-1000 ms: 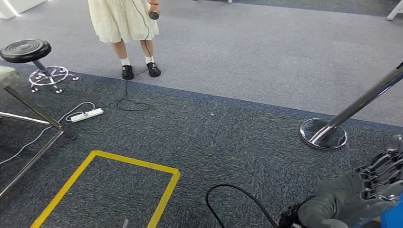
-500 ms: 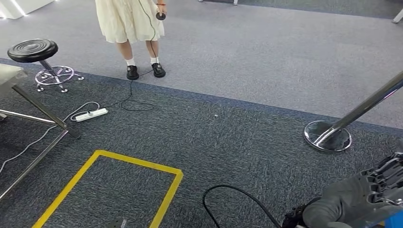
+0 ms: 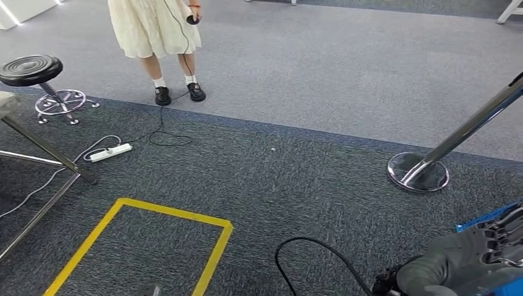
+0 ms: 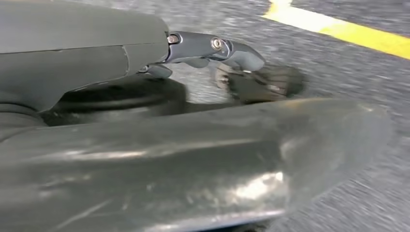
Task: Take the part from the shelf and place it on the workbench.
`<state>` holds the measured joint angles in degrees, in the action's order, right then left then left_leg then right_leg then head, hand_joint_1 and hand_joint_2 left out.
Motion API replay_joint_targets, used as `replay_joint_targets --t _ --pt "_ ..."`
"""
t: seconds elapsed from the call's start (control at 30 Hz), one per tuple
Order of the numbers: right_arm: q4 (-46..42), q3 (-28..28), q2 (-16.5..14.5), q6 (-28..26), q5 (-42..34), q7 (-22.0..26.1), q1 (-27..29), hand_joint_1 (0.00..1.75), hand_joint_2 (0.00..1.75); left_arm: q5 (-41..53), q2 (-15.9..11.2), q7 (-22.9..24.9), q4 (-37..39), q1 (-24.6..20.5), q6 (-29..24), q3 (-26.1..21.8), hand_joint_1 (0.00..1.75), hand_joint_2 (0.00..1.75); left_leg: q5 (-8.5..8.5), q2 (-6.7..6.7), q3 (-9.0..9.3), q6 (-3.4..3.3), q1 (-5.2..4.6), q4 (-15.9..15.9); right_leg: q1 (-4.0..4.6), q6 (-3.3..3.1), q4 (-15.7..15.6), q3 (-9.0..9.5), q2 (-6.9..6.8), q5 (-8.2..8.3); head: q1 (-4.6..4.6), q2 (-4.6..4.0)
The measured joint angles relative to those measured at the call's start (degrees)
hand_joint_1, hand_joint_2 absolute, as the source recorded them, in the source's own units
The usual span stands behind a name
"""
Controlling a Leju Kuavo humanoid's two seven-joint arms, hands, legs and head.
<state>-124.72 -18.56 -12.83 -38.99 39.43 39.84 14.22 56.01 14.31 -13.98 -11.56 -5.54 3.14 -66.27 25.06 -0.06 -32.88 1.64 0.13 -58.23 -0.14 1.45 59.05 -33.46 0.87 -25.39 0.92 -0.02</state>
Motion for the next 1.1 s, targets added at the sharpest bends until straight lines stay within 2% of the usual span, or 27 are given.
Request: replay_joint_targets --t 0.1,0.13,0.2,0.27,0.3,0.33,0.37,0.43,0.47,0.5,0.6,0.67,0.7,0.77,0.8,0.83,0.87,0.9,0.93,0.97,1.03,1.1 --pt "-0.61 0.78 -0.06 0.0 2.49 -0.22 0.22 0.0 0.0 1.25 0.01 -4.43 0.0 0.01 0.99 0.16 0.0 0.0 0.09 -0.09 0.26 -0.96 -0.01 1.02 -0.03 0.92 -0.04 -0.15 -0.03 -0.04 -0.02 0.0" --pt "-0.83 1.05 -0.09 0.0 3.01 -0.28 0.3 0.0 0.0 1.61 0.01 -5.55 0.0 0.02 1.16 0.25 0.0 0.0 0.03 -0.08 0.33 -1.28 0.08 1.1 -0.07 1.22 0.63 -0.46 -0.12 -0.58 0.08 0.0" --pt "-1.15 1.49 -0.13 0.0 3.86 -0.43 0.46 0.0 0.0 2.42 0.0 -8.23 0.0 0.04 1.72 0.72 0.0 0.0 -0.05 0.0 0.43 -1.76 0.26 1.21 -0.11 1.7 5.65 -2.8 -0.29 -3.45 0.34 0.0" --pt "-1.33 1.82 -0.16 0.0 4.48 -0.59 0.59 0.0 0.0 3.08 -0.02 -11.75 0.0 0.1 2.49 1.41 0.0 0.0 -0.01 0.08 0.44 -1.96 0.25 1.2 -0.14 1.98 13.43 -6.49 -0.36 -6.89 0.52 0.0" --pt "-1.41 1.99 -0.18 0.0 4.71 -0.64 0.65 0.0 0.0 3.23 -0.02 -13.25 0.0 0.15 2.77 1.69 0.0 0.0 0.01 0.1 0.47 -1.98 0.25 1.2 -0.15 2.04 15.83 -7.65 -0.36 -7.47 0.54 0.0" --pt "-1.51 2.14 -0.2 0.0 4.89 -0.67 0.7 0.0 0.0 3.32 -0.03 -14.27 0.0 0.17 2.94 1.87 0.0 0.0 0.02 0.1 0.52 -1.98 0.25 1.19 -0.16 2.04 16.08 -7.78 -0.38 -6.96 0.58 0.0" --pt "-1.59 2.27 -0.23 0.0 5.02 -0.69 0.73 0.0 0.0 3.37 -0.03 -14.84 0.0 0.19 3.04 2.02 0.0 0.0 0.05 0.08 0.62 -1.96 0.26 1.19 -0.19 1.99 14.06 -6.77 -0.4 -5.47 0.57 0.0" --pt "-1.71 2.42 -0.28 0.0 5.14 -0.69 0.76 0.0 0.0 3.39 -0.02 -15.2 0.0 0.23 3.1 2.44 0.0 0.0 0.17 0.0 0.81 -1.7 0.21 1.16 -0.24 1.86 6.05 -2.67 -0.51 -1.89 0.59 0.0" --pt "-1.75 2.46 -0.31 0.0 5.19 -0.69 0.78 0.0 0.0 3.39 -0.03 -15.28 0.0 0.24 3.11 2.65 0.0 0.0 0.24 -0.04 0.83 -1.46 0.1 1.07 -0.25 1.64 2.75 -0.96 -0.49 -0.8 0.56 0.0" --pt "-1.79 2.5 -0.34 0.0 5.22 -0.68 0.81 0.0 0.0 3.39 -0.05 -15.39 0.0 0.26 3.11 2.82 0.0 0.0 0.25 -0.06 0.81 -1.16 -0.01 1.03 -0.23 1.4 0.72 0.05 -0.43 -0.32 0.52 0.0" --pt "-1.84 2.54 -0.38 0.0 5.29 -0.67 0.9 0.0 0.0 3.26 -0.1 -16.14 0.0 0.33 4.1 2.96 0.0 0.0 0.16 -0.04 0.71 -0.25 -0.02 1.13 -0.09 0.32 0.07 0.12 -0.14 -0.1 0.43 0.0" --pt "-1.84 2.54 -0.4 0.0 5.29 -0.67 0.9 0.0 0.0 2.71 -0.13 -16.77 0.0 0.33 6.73 2.96 0.0 0.0 1.67 -0.03 -0.13 0.3 0.06 -0.7 -0.21 -0.36 -0.09 0.08 -0.19 0.09 0.3 0.0" --pt "-1.84 2.54 -0.41 0.0 5.29 -0.67 0.9 0.0 0.0 2.25 -0.17 -16.97 0.0 0.36 8.57 2.92 0.0 0.0 3.32 -0.03 -1.33 0.52 0.07 -3.3 -0.27 -0.6 -0.16 0.06 -0.26 0.16 0.21 0.0" --pt "-1.83 2.54 -0.42 0.0 5.29 -0.67 0.88 0.0 0.0 1.32 -0.29 -17.04 0.0 0.51 12.07 2.83 0.0 0.0 6.97 -0.03 -5.02 0.72 0.06 -11.0 -0.21 -0.91 -0.16 -0.13 -0.32 0.1 0.07 0.0" --pt "-1.82 2.54 -0.42 0.0 5.29 -0.67 0.88 0.0 0.0 1.02 -0.37 -17.06 0.0 0.6 13.32 2.78 0.0 0.0 7.8 -0.03 -6.51 0.73 0.05 -13.98 -0.17 -1.01 -0.16 -0.19 -0.3 0.02 0.08 0.0" --pt "-1.81 2.54 -0.42 0.0 5.29 -0.67 0.87 0.0 0.0 0.75 -0.45 -17.07 0.0 0.67 14.28 2.74 0.0 0.0 7.56 -0.03 -7.15 0.66 0.04 -15.18 -0.14 -1.07 -0.16 -0.2 -0.27 -0.11 0.07 0.0" --pt "-1.81 2.54 -0.42 0.0 5.29 -0.67 0.86 0.0 0.0 0.58 -0.52 -17.08 0.0 0.73 15.0 2.72 0.0 0.0 6.28 -0.03 -6.68 0.52 0.03 -14.15 -0.13 -1.06 -0.16 -0.12 -0.21 -0.23 0.06 0.0" --pt "-1.81 2.54 -0.42 0.0 5.29 -0.67 0.84 0.0 0.0 0.44 -0.59 -17.08 0.0 0.77 15.5 2.7 0.0 0.0 4.37 -0.03 -5.21 0.31 0.02 -11.25 -0.12 -0.99 -0.17 0.06 -0.16 -0.39 0.05 0.0" --pt "-1.81 2.54 -0.42 0.0 5.29 -0.67 0.83 0.0 0.0 0.34 -0.66 -17.08 0.0 0.81 15.89 2.69 0.0 0.0 2.49 -0.01 -3.2 0.04 -0.01 -7.39 -0.12 -0.83 -0.17 0.27 -0.13 -0.54 0.01 0.0" --pt "-1.81 2.54 -0.42 0.0 5.29 -0.67 0.82 0.0 0.0 0.32 -0.7 -17.08 0.0 0.82 16.11 2.68 0.0 0.0 1.49 -0.01 -1.27 -0.22 -0.06 -3.55 0.0 -0.56 -0.1 0.41 -0.1 -0.79 -0.04 0.0" --pt "-1.81 2.54 -0.4 0.0 5.31 -0.67 0.8 0.0 0.0 0.31 -0.75 -17.07 0.0 0.86 16.27 2.68 0.0 0.0 1.33 -0.03 0.99 -0.77 -0.18 1.06 0.13 0.14 -0.22 0.81 -0.11 -1.15 -0.08 0.0" --pt "-1.78 2.53 -0.38 0.0 5.34 -0.67 0.77 0.0 0.0 0.31 -0.8 -17.06 0.0 1.06 16.32 2.67 0.0 0.0 1.97 -0.22 1.84 -1.41 -0.18 2.02 0.06 0.83 -0.05 1.29 -0.17 -1.07 -0.02 0.01"
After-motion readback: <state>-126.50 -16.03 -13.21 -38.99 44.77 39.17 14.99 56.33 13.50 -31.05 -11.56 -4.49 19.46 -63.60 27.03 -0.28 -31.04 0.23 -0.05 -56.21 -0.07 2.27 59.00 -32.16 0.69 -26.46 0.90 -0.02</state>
